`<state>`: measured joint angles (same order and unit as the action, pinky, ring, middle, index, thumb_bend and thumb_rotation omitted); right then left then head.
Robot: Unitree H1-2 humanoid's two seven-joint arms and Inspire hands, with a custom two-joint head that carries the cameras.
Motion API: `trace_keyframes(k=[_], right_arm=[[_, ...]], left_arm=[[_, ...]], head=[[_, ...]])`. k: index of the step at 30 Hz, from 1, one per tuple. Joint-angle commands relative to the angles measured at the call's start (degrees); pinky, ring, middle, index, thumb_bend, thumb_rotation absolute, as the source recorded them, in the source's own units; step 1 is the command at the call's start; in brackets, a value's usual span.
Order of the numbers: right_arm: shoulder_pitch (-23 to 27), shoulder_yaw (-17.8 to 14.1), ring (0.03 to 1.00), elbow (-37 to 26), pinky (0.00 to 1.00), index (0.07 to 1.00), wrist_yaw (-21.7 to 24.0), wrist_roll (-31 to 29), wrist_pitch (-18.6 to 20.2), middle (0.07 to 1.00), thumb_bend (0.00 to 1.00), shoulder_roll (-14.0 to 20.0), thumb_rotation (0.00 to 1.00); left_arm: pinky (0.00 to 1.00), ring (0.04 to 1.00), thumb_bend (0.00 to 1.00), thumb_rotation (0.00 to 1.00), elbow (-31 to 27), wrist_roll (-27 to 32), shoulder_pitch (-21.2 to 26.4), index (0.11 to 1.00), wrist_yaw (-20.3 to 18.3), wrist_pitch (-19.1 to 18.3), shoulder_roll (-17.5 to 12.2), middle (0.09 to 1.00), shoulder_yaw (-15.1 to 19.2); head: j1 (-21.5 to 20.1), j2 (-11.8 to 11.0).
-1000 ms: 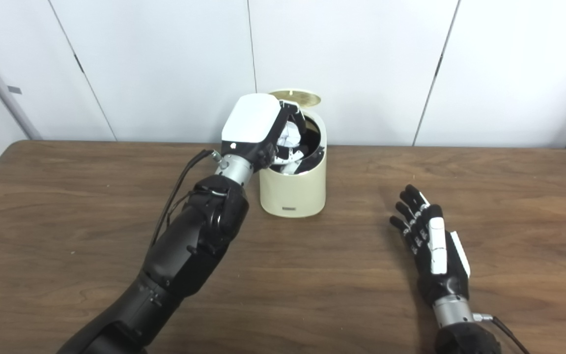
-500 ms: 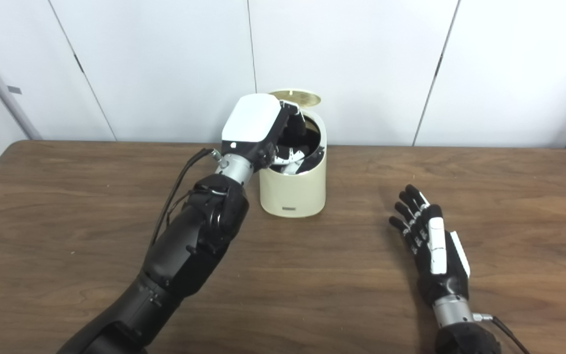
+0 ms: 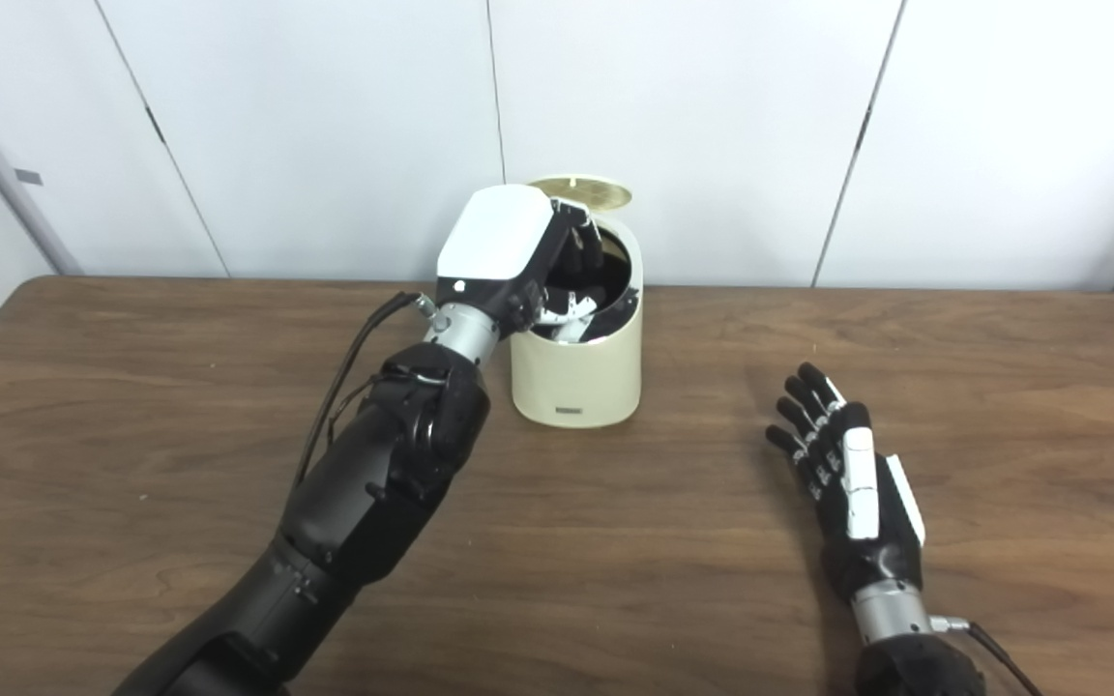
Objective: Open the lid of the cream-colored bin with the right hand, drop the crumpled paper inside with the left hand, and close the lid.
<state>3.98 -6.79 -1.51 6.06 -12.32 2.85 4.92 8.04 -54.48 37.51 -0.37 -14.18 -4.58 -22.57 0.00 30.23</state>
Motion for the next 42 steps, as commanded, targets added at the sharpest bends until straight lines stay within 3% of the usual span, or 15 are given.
trace_keyframes(k=[1, 2, 4, 7, 17, 26, 34, 42], right_arm=[[-0.19, -0.37, 0.915, 1.1, 0.84, 0.917, -0.49, -0.06, 0.46, 0.918, 0.5, 0.25, 1.0], [-0.21, -0.44, 0.909, 1.1, 0.83, 0.914, -0.43, -0.21, 0.46, 0.913, 0.5, 0.26, 1.0], [-0.21, -0.57, 0.913, 1.17, 0.84, 0.92, -0.33, -0.43, 0.53, 0.916, 0.49, 0.35, 1.0], [-0.1, -0.75, 0.921, 1.48, 0.85, 0.925, -0.25, -0.77, 0.78, 0.922, 0.49, 0.43, 1.0], [0.46, -0.67, 0.917, 2.63, 0.85, 0.924, 0.5, -0.89, -0.05, 0.918, 0.48, 1.19, 1.0], [0.83, -0.67, 0.917, 3.15, 0.86, 0.921, 0.28, -1.01, 0.09, 0.914, 0.5, 1.5, 1.0], [1.27, -0.61, 0.925, 3.6, 0.87, 0.935, 0.45, -1.06, 0.08, 0.928, 0.49, 1.92, 1.0], [1.57, -0.35, 0.924, 3.73, 0.87, 0.934, 0.37, -0.53, 0.09, 0.928, 0.5, 2.3, 1.0]], left_arm=[[0.47, 0.57, 0.52, 0.0, -1.54, 1.07, 0.12, 0.475, 1.56, 1.69, -0.06, 0.542, 0.44], [0.47, 0.56, 0.52, 0.0, -1.62, 1.68, -0.2, 0.473, 2.94, 2.84, -0.13, 0.544, 0.76], [0.43, 0.441, 0.5, 0.0, -1.59, 2.73, -0.71, 0.495, 5.2, 5.03, -0.25, 0.549, 1.36], [0.32, 0.415, 0.47, 0.0, -1.49, 3.61, -1.29, 0.524, 7.75, 7.59, -0.57, 0.527, 2.12], [0.32, 0.424, 0.47, 0.0, -4.34, 6.2, -3.84, 0.475, 9.92, 11.85, -2.03, 0.528, 4.77], [0.32, 0.423, 0.47, 0.0, -6.78, 10.61, -6.26, 0.508, 11.35, 15.0, -2.19, 0.545, 8.12], [0.32, 0.425, 0.47, 0.0, -12.63, 15.92, -10.46, 0.495, 12.03, 15.77, -1.54, 0.508, 13.39], [0.3, 0.435, 0.47, 0.0, -16.59, 20.92, -15.38, 0.489, 12.75, 16.15, -0.9, 0.531, 18.09]], head=[[0.04, 0.08], [0.12, 0.08], [0.23, 0.03], [0.26, -0.08], [0.56, -0.37], [0.81, -0.37], [1.07, -0.54], [1.1, -0.44]])
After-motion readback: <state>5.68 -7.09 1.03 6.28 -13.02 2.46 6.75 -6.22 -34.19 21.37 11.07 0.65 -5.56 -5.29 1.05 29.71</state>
